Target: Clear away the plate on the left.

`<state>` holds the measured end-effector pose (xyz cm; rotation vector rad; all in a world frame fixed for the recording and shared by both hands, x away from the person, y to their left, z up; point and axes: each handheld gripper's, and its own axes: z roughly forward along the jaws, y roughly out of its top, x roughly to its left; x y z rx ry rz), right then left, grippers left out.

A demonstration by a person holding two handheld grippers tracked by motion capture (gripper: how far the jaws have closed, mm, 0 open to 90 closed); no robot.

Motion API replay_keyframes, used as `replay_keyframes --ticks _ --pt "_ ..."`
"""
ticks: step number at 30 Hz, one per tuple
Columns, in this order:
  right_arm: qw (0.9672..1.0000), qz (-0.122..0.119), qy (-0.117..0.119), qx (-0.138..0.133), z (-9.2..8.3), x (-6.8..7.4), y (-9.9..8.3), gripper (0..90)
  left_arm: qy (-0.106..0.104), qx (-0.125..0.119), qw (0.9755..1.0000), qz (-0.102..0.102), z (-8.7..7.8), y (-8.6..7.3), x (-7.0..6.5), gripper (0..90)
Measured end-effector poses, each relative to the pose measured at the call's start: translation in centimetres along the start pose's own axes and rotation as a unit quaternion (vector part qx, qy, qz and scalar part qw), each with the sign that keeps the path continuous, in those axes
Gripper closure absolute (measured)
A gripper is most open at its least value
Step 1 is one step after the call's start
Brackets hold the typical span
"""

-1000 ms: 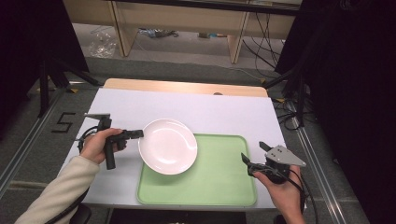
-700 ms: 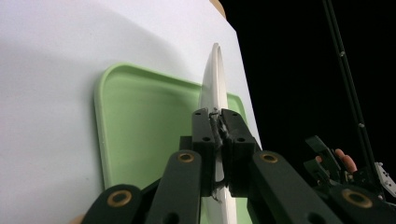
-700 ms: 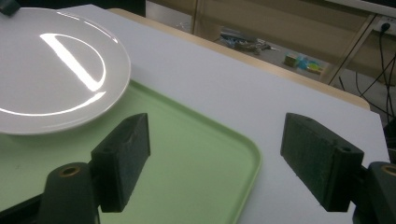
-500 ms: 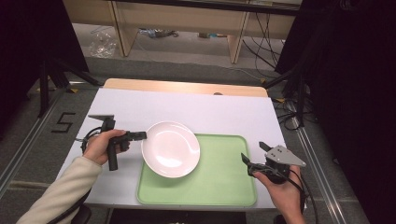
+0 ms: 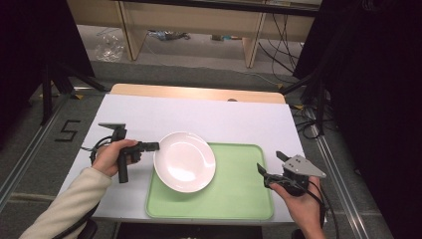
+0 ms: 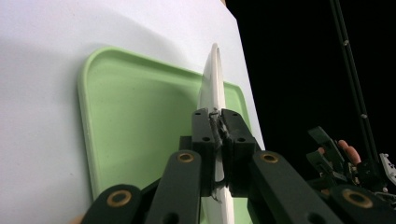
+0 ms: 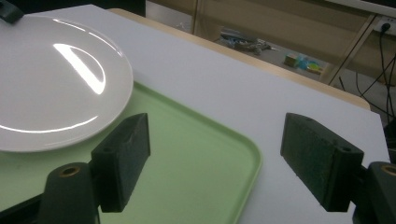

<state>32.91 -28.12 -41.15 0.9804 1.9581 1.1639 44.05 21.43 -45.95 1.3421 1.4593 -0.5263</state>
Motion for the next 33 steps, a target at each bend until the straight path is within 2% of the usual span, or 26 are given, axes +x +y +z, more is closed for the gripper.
replay_keyframes --ticks 20,24,26,31,33 --pt "1.0 0.0 0.002 -0.001 0.0 0.0 0.0 24.9 0.014 0.018 0.9997 -0.001 1.2 -0.6 -0.2 84.4" --pt "1.0 0.0 0.002 0.0 0.0 0.0 0.0 24.9 0.023 0.018 0.9996 0.008 1.4 -0.7 -0.1 84.7" --pt "1.0 0.0 0.002 0.0 0.0 0.0 0.0 24.9 0.025 0.021 0.9994 0.006 1.4 -0.6 -0.1 84.8" --pt "1.0 0.005 0.005 0.006 0.0 0.2 0.0 24.8 0.048 0.03 0.9977 0.036 1.6 -0.7 0.0 85.9" --pt "1.0 -0.001 0.001 0.002 0.0 0.1 0.0 24.8 0.051 0.033 0.9975 0.035 1.7 -0.7 0.0 86.1"
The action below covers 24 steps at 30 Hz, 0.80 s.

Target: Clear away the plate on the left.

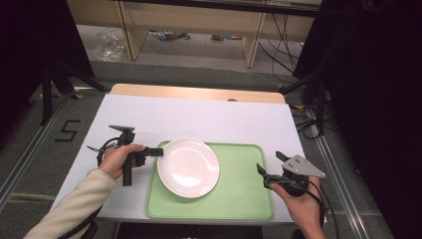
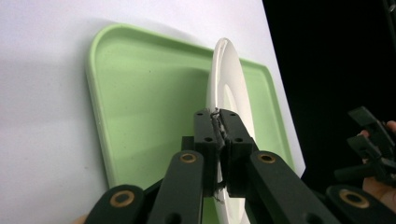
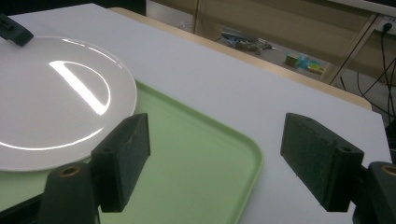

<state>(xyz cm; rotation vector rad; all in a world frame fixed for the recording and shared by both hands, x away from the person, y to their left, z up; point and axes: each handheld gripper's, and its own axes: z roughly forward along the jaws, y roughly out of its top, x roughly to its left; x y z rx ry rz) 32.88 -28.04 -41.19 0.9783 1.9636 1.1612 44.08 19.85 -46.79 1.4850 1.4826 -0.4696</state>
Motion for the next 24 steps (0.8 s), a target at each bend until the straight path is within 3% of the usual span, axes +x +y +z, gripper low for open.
replay_keyframes --ticks 6,13,14,15,16,19,21,22,24 --pt "1.0 0.004 0.002 0.003 0.0 0.1 0.0 24.8 0.014 0.006 0.9997 0.017 0.2 -0.1 0.1 86.3" --pt "1.0 0.0 0.001 0.0 0.0 0.0 0.0 24.8 0.036 0.019 0.999 0.018 0.5 -0.3 0.7 86.0" --pt "1.0 0.0 0.001 0.0 0.0 0.0 0.0 24.8 0.038 0.027 0.998 0.042 0.5 -0.2 1.1 86.0" --pt "1.0 0.0 0.001 0.0 0.0 0.0 0.0 24.8 0.043 0.03 0.9981 0.033 0.6 -0.3 1.1 85.7" --pt "1.0 0.001 0.002 0.0 0.0 0.1 0.0 24.7 0.046 0.035 0.9971 0.048 0.6 -0.3 1.3 85.5" --pt "1.0 0.001 0.003 0.002 -0.1 0.1 0.0 24.6 0.06 0.047 0.9958 0.051 0.7 -0.5 1.5 84.5" --pt "1.0 0.003 0.004 0.001 0.0 0.1 0.0 24.6 0.088 0.045 0.9937 0.054 0.7 -0.6 1.1 84.3" --pt "1.0 0.001 0.004 0.0 0.0 0.1 0.0 24.6 0.086 0.046 0.9922 0.078 0.6 -0.4 1.3 85.2" --pt "1.0 0.002 0.004 0.0 0.0 0.1 0.0 24.6 0.089 0.046 0.9909 0.089 0.5 -0.4 1.2 82.1"
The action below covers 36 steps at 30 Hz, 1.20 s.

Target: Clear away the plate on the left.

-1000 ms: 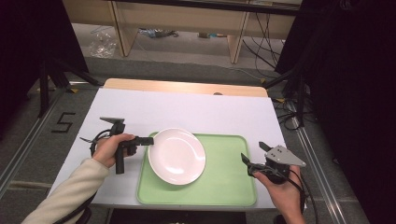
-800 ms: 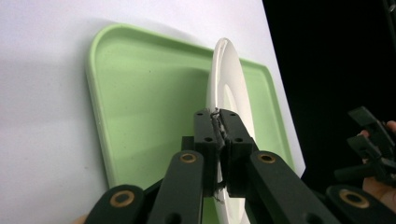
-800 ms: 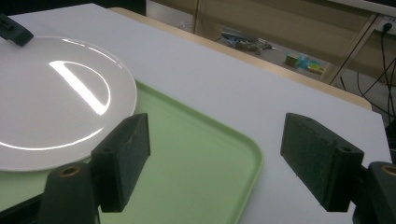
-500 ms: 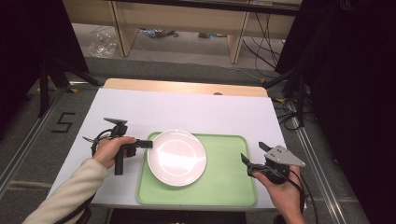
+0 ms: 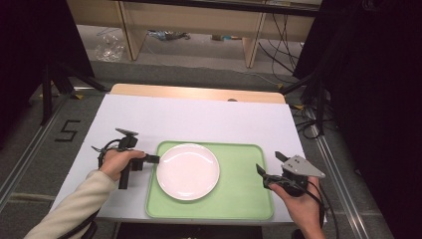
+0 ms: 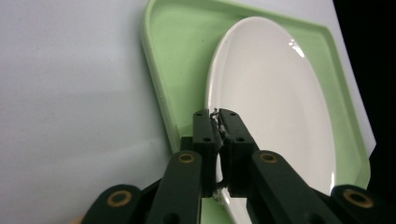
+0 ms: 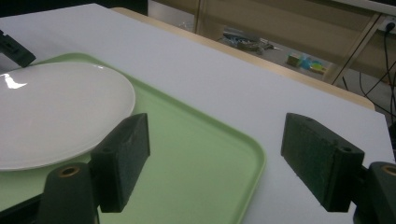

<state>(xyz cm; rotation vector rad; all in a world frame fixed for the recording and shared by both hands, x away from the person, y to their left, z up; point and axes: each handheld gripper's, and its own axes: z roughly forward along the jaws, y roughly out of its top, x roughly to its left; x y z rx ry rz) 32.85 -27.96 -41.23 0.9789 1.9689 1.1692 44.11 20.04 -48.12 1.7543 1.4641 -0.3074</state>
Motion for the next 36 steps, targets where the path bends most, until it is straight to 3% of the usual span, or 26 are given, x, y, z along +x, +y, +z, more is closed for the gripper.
replay_keyframes --ticks 2,4,7,8,9,10,11,13,14,15,18,19,22,23,26,29,31,32,36 --pt "1.0 0.001 0.0 0.0 0.0 0.0 0.0 24.5 0.017 -0.016 0.9995 0.023 -0.1 -0.1 -0.4 78.1" --pt "1.0 0.001 0.0 0.0 0.0 0.0 0.0 24.3 0.02 -0.027 0.9985 0.044 -0.3 -0.1 -0.7 73.8" --pt "1.0 0.0 -0.001 0.0 0.0 0.0 0.0 24.3 0.023 -0.049 0.995 0.084 -0.9 -0.2 -1.1 60.7" --pt "1.0 0.0 -0.001 0.0 0.0 0.0 0.0 24.3 0.022 -0.068 0.9916 0.108 -1.1 -0.2 -1.2 50.1" --pt "1.0 0.0 -0.001 0.0 0.0 0.0 0.0 24.3 0.023 -0.077 0.9897 0.119 -1.3 -0.2 -1.4 50.1" --pt "1.0 -0.001 -0.001 0.001 0.0 -0.1 0.0 24.3 0.028 -0.089 0.9851 0.145 -1.6 -0.3 -1.6 47.0" --pt "1.0 0.001 -0.002 -0.002 0.0 0.0 -0.1 24.3 0.033 -0.097 0.9822 0.158 -1.7 -0.3 -1.7 41.3" --pt "1.0 0.0 -0.001 -0.001 0.0 0.0 -0.1 24.3 0.049 -0.119 0.9737 0.188 -2.3 -0.5 -2.1 34.5" --pt "1.0 0.001 -0.001 -0.001 0.1 0.0 -0.1 24.3 0.062 -0.129 0.968 0.206 -2.6 -0.7 -2.4 27.3" --pt "1.0 0.001 -0.001 -0.001 0.1 0.0 -0.1 24.3 0.062 -0.129 0.968 0.206 -2.6 -0.7 -2.4 25.2" --pt "1.0 0.005 0.005 0.004 0.1 0.2 -0.1 24.3 0.098 -0.143 0.9572 0.231 -3.4 -0.9 -2.5 17.5" --pt "1.0 0.005 0.004 0.004 0.1 0.2 -0.1 24.3 0.105 -0.15 0.9576 0.222 -3.5 -1.0 -2.6 15.1" --pt "1.0 -0.002 0.002 0.003 0.1 0.1 -0.1 24.3 0.105 -0.146 0.9575 0.226 -4.2 -1.2 -2.2 18.7" --pt "1.0 -0.002 0.002 0.003 0.1 0.1 -0.1 24.3 0.102 -0.155 0.9579 0.219 -4.2 -1.2 -2.3 18.7" --pt "1.0 0.002 0.003 0.002 0.1 0.1 -0.1 24.2 0.102 -0.157 0.9559 0.227 -4.8 -1.5 -2.0 24.8" --pt "1.0 -0.001 0.002 0.002 0.1 0.0 -0.1 24.1 0.104 -0.151 0.9585 0.219 -5.5 -1.9 -1.6 25.6" --pt "1.0 -0.001 0.001 -0.001 0.2 0.1 -0.1 24.0 0.099 -0.15 0.9585 0.221 -5.7 -2.1 -1.3 27.0" --pt "1.0 -0.002 0.0 -0.001 0.2 0.1 0.0 24.0 0.106 -0.15 0.9539 0.238 -5.8 -2.4 -1.2 24.5" --pt "1.0 0.005 0.004 0.004 0.1 0.2 0.0 24.0 0.097 -0.154 0.9524 0.245 -6.2 -2.9 -1.0 19.7"
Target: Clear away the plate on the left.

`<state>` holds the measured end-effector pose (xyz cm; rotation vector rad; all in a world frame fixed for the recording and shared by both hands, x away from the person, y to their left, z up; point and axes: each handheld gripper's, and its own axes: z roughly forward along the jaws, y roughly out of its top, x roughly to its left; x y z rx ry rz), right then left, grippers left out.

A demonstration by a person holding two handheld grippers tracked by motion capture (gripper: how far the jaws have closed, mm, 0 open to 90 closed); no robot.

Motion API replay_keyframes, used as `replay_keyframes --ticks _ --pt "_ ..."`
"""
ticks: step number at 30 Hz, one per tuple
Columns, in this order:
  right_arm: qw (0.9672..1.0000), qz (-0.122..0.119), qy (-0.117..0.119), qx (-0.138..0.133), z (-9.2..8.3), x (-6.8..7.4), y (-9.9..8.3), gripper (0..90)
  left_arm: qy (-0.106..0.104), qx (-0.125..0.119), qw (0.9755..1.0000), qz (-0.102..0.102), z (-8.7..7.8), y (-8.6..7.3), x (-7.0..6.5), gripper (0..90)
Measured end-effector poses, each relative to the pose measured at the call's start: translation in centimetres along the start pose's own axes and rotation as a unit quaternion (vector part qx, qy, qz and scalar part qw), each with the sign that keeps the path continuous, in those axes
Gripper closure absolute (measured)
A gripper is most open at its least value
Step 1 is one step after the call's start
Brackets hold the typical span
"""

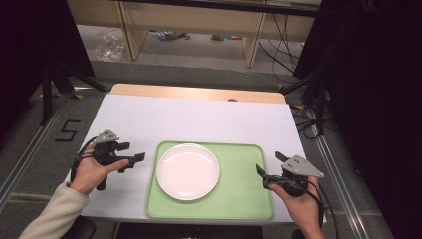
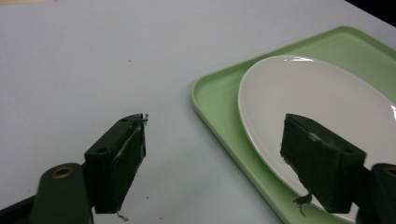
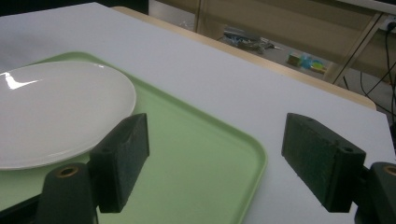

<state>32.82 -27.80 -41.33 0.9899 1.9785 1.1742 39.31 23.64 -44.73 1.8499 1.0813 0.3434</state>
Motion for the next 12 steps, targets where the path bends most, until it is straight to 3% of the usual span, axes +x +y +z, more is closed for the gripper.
replay_keyframes --ticks 1,4,7,12 --pt "1.0 0.0 0.0 -0.001 -0.01 -0.01 0.01 24.0 -0.003 -0.005 0.9999 0.011 -0.15 -0.14 0.05 18.3" --pt "1.0 -0.005 -0.005 -0.006 0.04 -0.13 -0.01 24.0 -0.013 -0.024 0.9996 0.006 -0.69 -0.55 -0.03 17.1" --pt "1.0 -0.001 -0.001 -0.002 0.03 -0.07 0.0 24.0 -0.019 -0.035 0.9989 0.025 -1.09 -0.8 -0.06 16.6" --pt "1.0 0.0 0.0 0.002 0.08 -0.2 -0.05 24.1 -0.024 -0.044 0.9982 0.032 -0.91 -0.69 -0.37 15.4"
